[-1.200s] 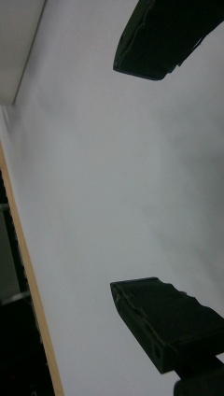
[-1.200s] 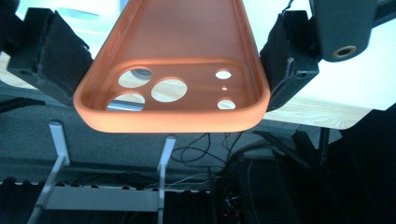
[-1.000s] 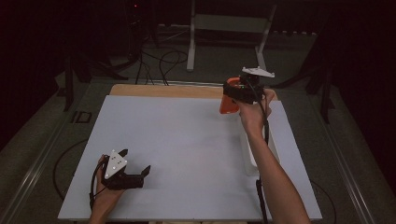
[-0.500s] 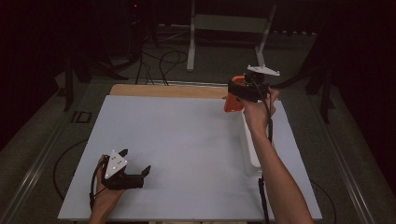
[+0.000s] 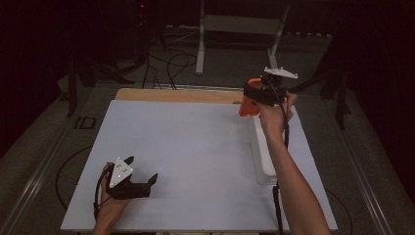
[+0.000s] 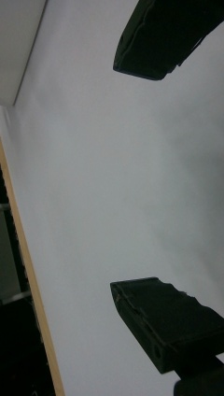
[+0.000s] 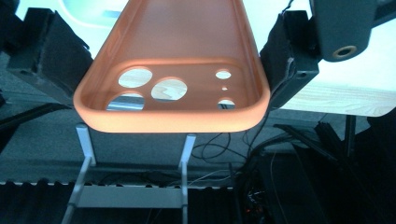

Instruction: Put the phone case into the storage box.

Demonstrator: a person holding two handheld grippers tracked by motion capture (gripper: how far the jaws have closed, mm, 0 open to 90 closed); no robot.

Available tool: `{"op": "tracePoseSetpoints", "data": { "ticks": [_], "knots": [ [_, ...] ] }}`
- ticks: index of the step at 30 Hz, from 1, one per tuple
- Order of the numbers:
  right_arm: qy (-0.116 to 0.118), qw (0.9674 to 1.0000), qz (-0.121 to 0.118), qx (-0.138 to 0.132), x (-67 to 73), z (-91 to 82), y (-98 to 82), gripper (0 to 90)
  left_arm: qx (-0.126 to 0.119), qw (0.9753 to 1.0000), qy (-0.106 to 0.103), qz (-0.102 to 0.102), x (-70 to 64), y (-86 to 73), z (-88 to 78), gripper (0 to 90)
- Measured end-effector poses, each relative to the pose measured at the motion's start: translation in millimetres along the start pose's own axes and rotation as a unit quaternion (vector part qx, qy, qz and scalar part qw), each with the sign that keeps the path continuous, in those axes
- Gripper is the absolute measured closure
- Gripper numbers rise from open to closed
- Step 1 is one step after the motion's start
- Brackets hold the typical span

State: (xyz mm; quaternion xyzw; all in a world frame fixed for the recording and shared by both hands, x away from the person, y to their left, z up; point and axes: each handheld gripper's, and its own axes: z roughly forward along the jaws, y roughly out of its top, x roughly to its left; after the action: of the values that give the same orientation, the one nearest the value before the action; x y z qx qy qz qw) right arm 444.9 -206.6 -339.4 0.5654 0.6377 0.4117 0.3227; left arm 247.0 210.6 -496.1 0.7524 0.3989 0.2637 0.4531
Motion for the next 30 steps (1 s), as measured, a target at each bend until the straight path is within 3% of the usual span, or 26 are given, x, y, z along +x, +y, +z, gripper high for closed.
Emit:
{"op": "tracePoseSetpoints", "data": {
  "ticks": [30],
  "knots": [
    [-0.028, 0.9996, 0.002, 0.004, -20.2, 2.4, 0.4, 16.3, 0.001, 1.0000, 0.000, 0.000, -0.5, 0.1, 0.0, 0.0]
  ]
}}
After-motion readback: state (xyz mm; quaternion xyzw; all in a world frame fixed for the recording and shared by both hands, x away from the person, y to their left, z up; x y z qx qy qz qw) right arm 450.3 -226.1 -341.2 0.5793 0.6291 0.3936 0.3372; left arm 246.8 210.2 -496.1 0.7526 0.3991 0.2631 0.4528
